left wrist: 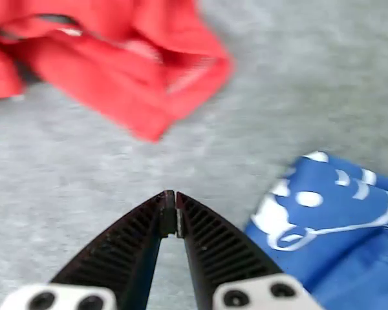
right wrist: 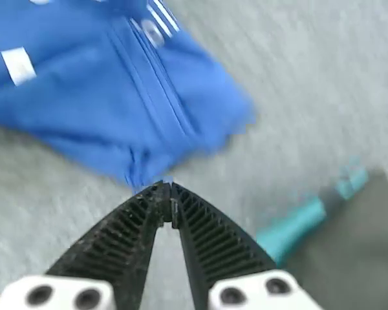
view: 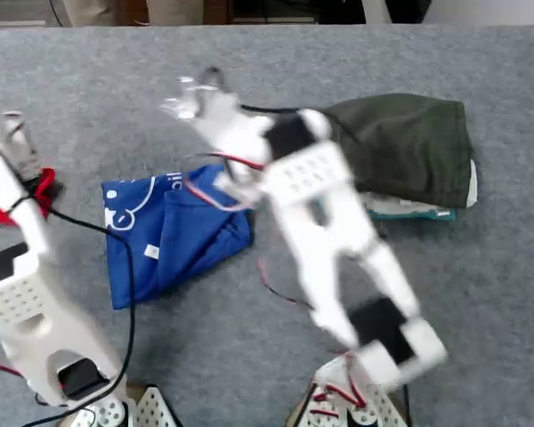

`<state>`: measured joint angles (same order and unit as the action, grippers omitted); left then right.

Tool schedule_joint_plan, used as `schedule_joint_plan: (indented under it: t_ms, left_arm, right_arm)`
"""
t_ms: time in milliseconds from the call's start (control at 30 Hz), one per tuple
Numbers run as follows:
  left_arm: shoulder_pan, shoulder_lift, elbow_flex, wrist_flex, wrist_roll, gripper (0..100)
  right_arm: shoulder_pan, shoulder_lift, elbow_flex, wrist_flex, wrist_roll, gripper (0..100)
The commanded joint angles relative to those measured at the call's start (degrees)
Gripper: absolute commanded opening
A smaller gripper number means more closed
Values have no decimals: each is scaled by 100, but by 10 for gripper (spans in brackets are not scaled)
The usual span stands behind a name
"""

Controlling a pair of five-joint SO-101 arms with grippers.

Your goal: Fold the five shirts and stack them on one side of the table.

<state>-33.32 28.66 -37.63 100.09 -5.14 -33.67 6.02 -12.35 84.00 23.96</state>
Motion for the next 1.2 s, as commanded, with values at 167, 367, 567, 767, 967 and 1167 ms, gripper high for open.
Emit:
schedule_joint_plan:
  t_ms: [167, 367, 567, 767, 967, 1167]
  left_arm:
    - [-923, -127, 202, 62, -536, 19]
    - [-1204, -127, 659, 62, -809, 19]
    - [-1284, -127, 905, 53, -809, 19]
    - [-1284, -127, 914, -70, -809, 19]
    - [-1284, -127, 914, -70, -809, 19]
    - [-1292, -127, 914, -70, -809, 19]
  right_arm:
    - [-1121, 2703, -2993, 53, -70, 19]
    - [-1244, 4066, -4664, 536, -70, 19]
    - [-1288, 5200, -5921, 1160, -44, 19]
    - [-998, 5692, -6712, 1846, -26, 2]
    - [-734, 5226, -6018, 1846, 70, 2]
    - [-725, 4057, -3468, 1846, 598, 2]
